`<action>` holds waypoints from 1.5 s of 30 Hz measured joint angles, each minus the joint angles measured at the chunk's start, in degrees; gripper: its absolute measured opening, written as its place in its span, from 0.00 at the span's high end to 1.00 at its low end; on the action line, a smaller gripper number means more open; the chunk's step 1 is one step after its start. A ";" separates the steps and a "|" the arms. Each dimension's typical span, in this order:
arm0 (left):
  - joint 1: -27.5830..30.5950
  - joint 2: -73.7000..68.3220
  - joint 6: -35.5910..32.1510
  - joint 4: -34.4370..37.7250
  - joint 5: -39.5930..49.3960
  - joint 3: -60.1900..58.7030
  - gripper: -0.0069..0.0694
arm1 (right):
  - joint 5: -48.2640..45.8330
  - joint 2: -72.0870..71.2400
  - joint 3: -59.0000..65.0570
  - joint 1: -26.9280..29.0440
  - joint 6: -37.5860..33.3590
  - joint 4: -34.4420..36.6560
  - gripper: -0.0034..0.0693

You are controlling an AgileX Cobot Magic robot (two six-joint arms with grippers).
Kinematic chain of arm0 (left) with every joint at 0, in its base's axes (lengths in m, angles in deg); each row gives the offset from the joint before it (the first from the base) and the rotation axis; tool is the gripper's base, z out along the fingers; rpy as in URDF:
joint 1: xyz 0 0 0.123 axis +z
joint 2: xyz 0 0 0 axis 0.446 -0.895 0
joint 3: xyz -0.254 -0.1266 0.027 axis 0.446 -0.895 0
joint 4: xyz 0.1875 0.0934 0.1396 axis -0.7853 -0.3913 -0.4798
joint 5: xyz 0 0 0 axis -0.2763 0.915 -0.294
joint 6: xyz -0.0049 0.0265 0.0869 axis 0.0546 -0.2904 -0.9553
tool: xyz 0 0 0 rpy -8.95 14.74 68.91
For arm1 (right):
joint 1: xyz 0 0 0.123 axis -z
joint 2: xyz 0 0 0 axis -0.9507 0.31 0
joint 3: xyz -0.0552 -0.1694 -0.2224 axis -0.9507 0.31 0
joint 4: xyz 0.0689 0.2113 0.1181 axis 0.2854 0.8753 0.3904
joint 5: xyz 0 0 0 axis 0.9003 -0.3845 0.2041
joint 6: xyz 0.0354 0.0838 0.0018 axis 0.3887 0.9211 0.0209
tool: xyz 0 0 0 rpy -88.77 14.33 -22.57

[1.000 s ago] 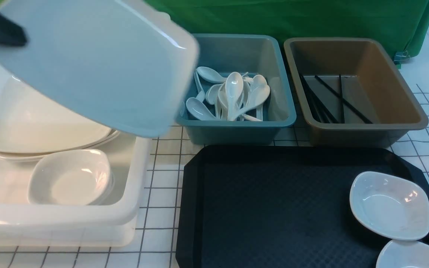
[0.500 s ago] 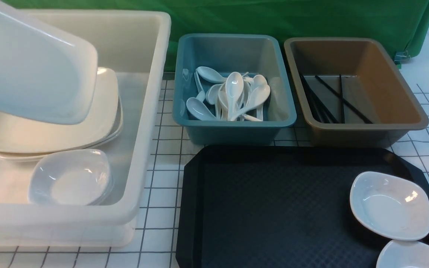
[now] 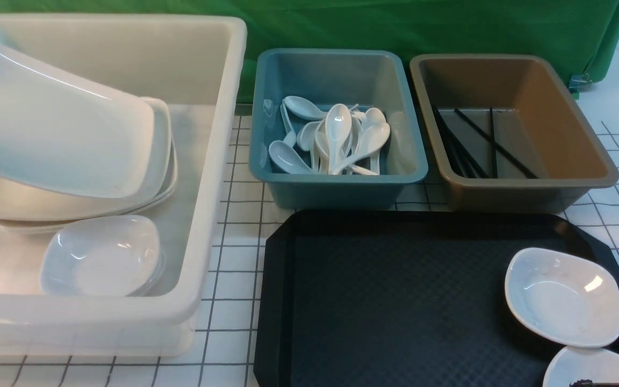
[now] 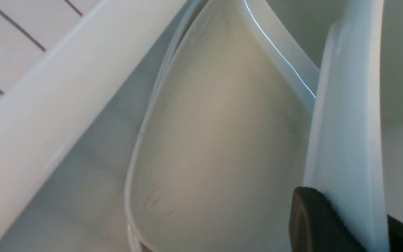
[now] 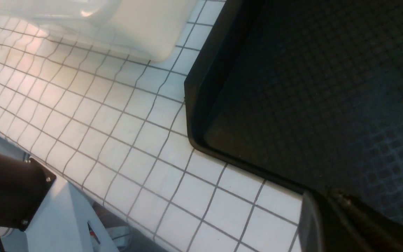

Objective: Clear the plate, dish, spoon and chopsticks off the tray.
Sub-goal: Use the left arm to put the plate into the large storage box on the left, then use the right arm to grab a small plate from the dinner plate

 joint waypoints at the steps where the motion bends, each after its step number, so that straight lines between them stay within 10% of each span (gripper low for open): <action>1: -0.79 -0.79 -0.56 0.02 -0.19 0.00 0.89 | 0.25 0.00 0.00 0.00 0.00 0.00 0.89; 8: -3.53 -2.77 -0.93 -4.22 -2.16 0.00 0.84 | 0.40 0.00 0.00 0.00 -0.02 0.00 0.89; 22: -3.96 -3.44 -0.61 -16.12 0.28 0.00 0.24 | -7.82 0.00 -7.93 0.00 -0.02 -2.80 0.89; 28: -3.96 -2.30 -0.52 -19.64 2.24 0.00 0.17 | -16.74 0.00 -12.24 0.00 -0.02 -5.55 0.90; 33: -3.96 0.01 1.78 -20.91 6.12 1.18 0.27 | -22.43 0.12 -13.68 0.00 1.47 -8.82 0.90; 40: -7.53 5.70 4.00 -21.14 21.41 8.27 0.86 | -27.15 6.55 -15.06 0.00 8.85 -27.72 0.90; 45: -15.52 9.47 3.24 -21.08 24.78 8.56 0.92 | -27.00 14.04 -13.78 0.00 8.13 -28.85 0.90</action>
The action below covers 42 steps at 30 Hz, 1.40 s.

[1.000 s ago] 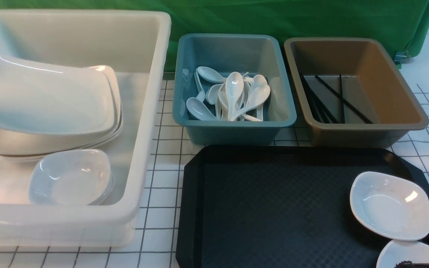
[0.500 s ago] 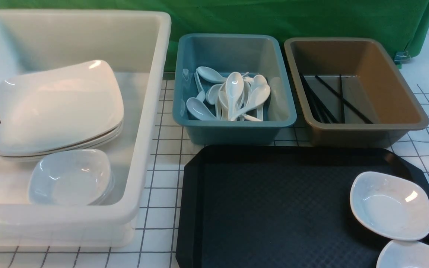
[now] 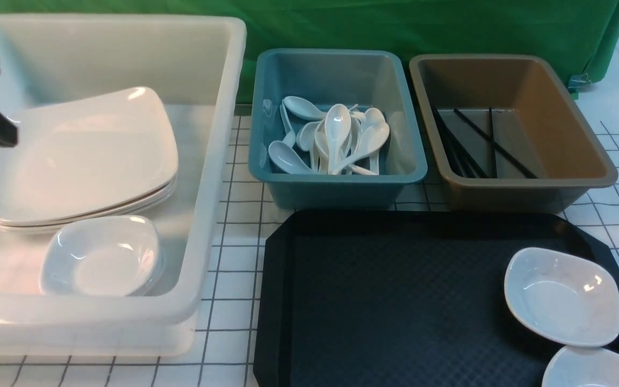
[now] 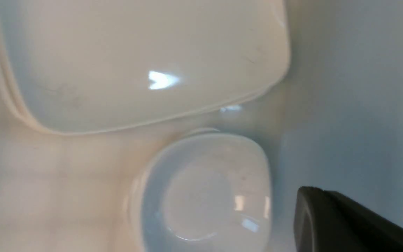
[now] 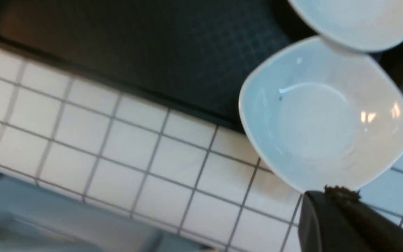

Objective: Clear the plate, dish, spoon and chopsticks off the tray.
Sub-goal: Use the right arm to grab a small plate from the dinner plate

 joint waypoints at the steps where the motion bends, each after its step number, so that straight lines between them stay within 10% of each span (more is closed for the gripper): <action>1: -2.18 0.62 -0.16 -0.26 0.38 0.00 0.92 | 0.04 1.56 0.47 0.00 -0.44 -0.06 0.90; 5: -9.08 1.90 -0.78 -0.53 1.65 0.00 0.92 | 0.14 7.81 1.99 0.00 -3.68 0.18 0.83; 11: -19.57 2.26 -1.00 -3.81 2.15 -0.64 0.91 | 0.45 15.79 2.27 -2.66 -8.15 1.59 0.43; 17: -21.77 2.26 -1.00 -4.55 2.19 -1.20 0.91 | 0.93 23.05 2.84 -10.88 -6.73 -5.21 0.34; 34: -21.77 2.26 -1.00 -4.73 2.19 -1.20 0.91 | 8.78 36.00 6.77 -17.30 1.34 -16.92 0.37; 42: -21.77 2.26 -1.00 -4.73 2.19 -1.20 0.91 | 11.54 38.61 6.77 -17.36 1.03 -17.17 0.77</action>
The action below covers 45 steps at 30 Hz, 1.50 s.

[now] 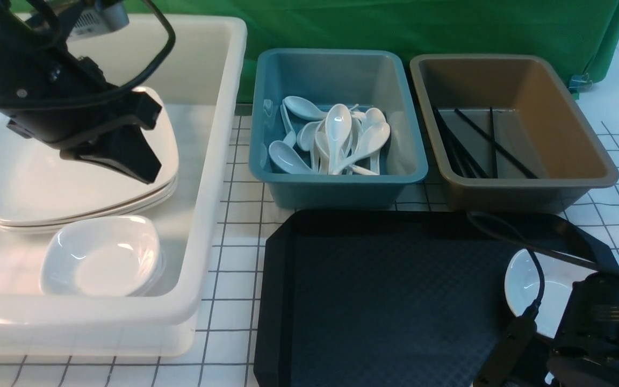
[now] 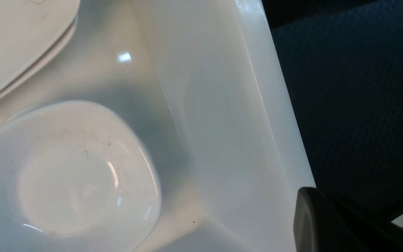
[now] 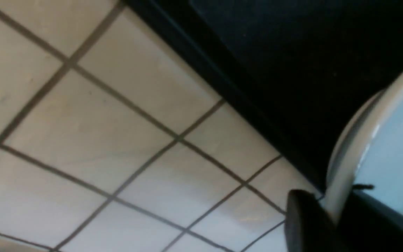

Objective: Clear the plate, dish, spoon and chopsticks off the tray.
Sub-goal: Use the right arm to grab a small plate from the dinner plate, then use the right arm to put the small plate into the large storage box on the left

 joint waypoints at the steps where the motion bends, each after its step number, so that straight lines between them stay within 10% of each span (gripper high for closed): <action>1: 0.00 0.00 -0.36 0.00 0.00 0.00 0.91 | 0.06 -0.13 -0.28 -0.13 0.00 -0.29 0.79; 16: 1.89 0.17 -2.77 -1.54 0.00 0.00 0.91 | -7.19 -14.12 -13.56 -0.28 -5.47 15.29 0.84; 24: 19.37 0.35 -2.77 7.69 -0.03 0.00 0.91 | -4.23 -13.96 -33.86 -0.33 -16.55 27.57 0.84; 33: 40.73 2.42 -3.27 17.28 -0.10 0.00 0.91 | 5.07 9.50 -59.11 -7.51 -37.02 36.77 0.84; 45: 43.72 2.77 -3.27 17.82 -0.10 0.00 0.91 | 9.42 40.11 -87.58 -12.40 -54.88 35.73 0.84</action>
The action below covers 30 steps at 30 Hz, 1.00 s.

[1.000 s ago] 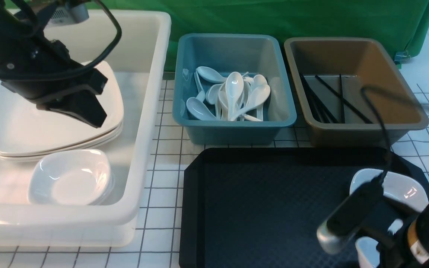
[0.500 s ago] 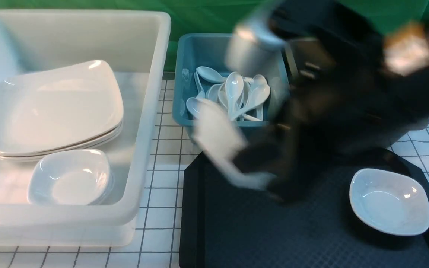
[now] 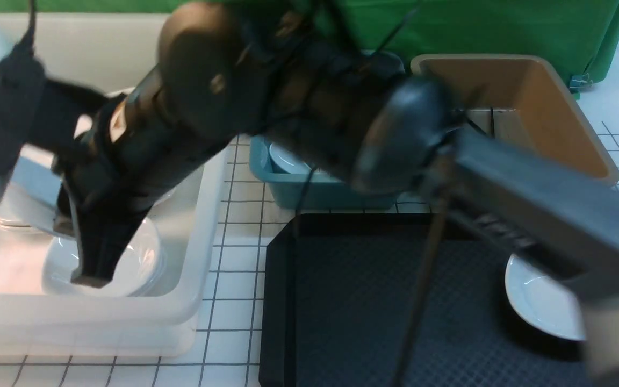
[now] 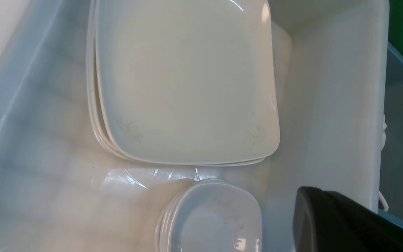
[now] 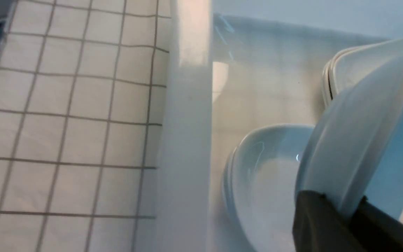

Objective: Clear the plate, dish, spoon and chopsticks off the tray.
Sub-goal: Use the right arm to put the small plate into the large storage box on the left

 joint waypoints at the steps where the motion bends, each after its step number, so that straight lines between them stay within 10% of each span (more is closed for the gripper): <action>1: 0.00 0.00 0.00 0.06 0.00 0.00 0.91 | 0.64 1.55 -0.96 -0.11 -1.91 -1.15 0.84; 21: 0.00 0.00 -1.24 3.14 0.00 0.00 0.91 | 5.40 6.64 -2.09 -0.04 -1.32 -6.22 0.55; 30: -1.17 0.04 -1.24 3.18 0.11 0.00 0.91 | -12.48 -2.16 -4.42 -0.04 6.70 -10.57 0.64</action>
